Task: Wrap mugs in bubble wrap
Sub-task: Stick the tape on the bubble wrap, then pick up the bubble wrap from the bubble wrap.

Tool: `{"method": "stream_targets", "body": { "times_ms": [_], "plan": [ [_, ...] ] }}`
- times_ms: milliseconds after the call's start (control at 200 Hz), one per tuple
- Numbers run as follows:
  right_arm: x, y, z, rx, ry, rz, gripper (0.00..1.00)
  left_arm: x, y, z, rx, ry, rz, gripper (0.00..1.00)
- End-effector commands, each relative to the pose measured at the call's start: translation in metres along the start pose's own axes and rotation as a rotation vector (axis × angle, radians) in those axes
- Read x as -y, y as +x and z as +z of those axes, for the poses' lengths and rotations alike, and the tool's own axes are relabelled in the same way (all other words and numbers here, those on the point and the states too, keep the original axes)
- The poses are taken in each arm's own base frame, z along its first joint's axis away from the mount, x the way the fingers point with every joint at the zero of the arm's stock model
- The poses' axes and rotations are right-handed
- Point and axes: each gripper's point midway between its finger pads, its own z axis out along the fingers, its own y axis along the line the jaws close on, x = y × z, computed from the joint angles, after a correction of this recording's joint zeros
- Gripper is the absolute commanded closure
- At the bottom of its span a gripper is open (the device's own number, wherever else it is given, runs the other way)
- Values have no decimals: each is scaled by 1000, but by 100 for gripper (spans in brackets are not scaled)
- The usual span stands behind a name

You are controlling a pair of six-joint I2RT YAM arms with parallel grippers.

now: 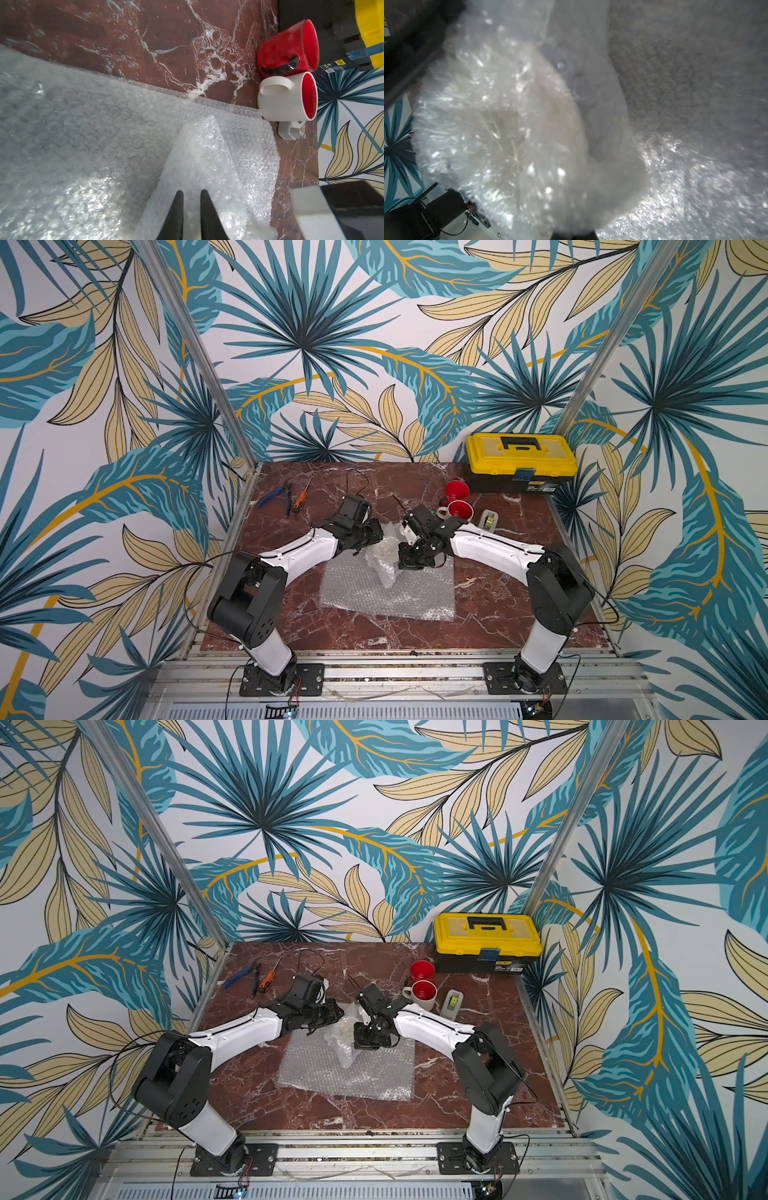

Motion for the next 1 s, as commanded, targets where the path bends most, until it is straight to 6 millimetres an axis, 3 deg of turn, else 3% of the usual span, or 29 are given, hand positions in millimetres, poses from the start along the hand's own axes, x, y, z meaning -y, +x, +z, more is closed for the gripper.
{"method": "stream_targets", "body": {
  "times_ms": [0,110,200,315,426,521,636,806,881,996],
  "plan": [
    [-8,-14,1,47,-25,-3,100,4,19,2,-60,14,0,83],
    [-12,-14,-16,92,-45,-18,100,5,6,-7,-30,25,-13,75],
    [-12,-15,-40,173,-52,-41,98,4,-14,-28,21,14,-26,55],
    [0,-15,-71,291,-2,-46,82,3,-42,-69,123,-47,-4,32],
    [19,-12,-97,390,66,-37,68,8,-44,-101,168,-90,45,17],
    [39,-8,-119,476,141,-10,57,13,-18,-111,162,-136,116,13],
    [57,-5,-147,602,193,7,45,18,36,-106,102,-181,176,8],
    [71,0,-177,694,244,17,42,22,101,-85,25,-225,219,7],
    [73,1,-182,702,251,14,42,17,115,-74,-3,-257,207,12],
    [73,2,-183,695,247,12,42,9,119,-61,-23,-301,217,17]
  ]
}}
